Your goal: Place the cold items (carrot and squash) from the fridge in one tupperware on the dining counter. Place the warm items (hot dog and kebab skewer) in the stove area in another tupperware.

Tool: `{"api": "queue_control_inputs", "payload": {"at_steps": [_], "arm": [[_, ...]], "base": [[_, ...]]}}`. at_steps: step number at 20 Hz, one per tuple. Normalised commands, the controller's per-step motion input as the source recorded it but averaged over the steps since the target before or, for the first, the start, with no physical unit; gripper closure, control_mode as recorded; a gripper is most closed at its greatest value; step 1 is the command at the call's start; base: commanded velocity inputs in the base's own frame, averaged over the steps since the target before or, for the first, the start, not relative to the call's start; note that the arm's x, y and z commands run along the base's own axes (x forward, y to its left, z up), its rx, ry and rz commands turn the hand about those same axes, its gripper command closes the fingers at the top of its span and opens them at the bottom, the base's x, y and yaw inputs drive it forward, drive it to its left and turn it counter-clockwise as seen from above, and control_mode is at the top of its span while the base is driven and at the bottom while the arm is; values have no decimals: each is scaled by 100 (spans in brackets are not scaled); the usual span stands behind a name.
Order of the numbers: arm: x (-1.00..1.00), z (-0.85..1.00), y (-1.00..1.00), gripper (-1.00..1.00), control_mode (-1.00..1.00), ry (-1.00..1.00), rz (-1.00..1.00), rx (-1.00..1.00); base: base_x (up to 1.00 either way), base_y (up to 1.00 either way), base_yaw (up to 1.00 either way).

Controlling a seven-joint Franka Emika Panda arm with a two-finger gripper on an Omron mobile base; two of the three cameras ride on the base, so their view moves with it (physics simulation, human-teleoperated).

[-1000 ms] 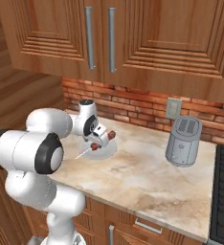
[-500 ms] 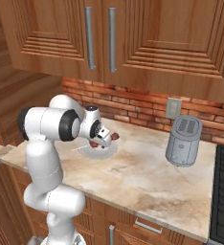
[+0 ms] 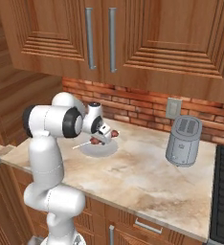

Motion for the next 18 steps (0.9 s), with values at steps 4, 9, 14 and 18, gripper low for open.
{"api": "queue_control_inputs", "payload": {"at_steps": [4, 9, 14, 18], "arm": [[-79, 0, -20, 100, -100, -19, -12, 20], [-99, 34, -18, 100, -100, -15, -12, 17], [-72, 84, -4, 100, -100, -4, -27, 10], [-49, 92, 0, 100, -100, 11, -42, 15]], "base": [[0, 0, 0], [0, 0, 0], [0, 0, 0], [0, 0, 0]]}}
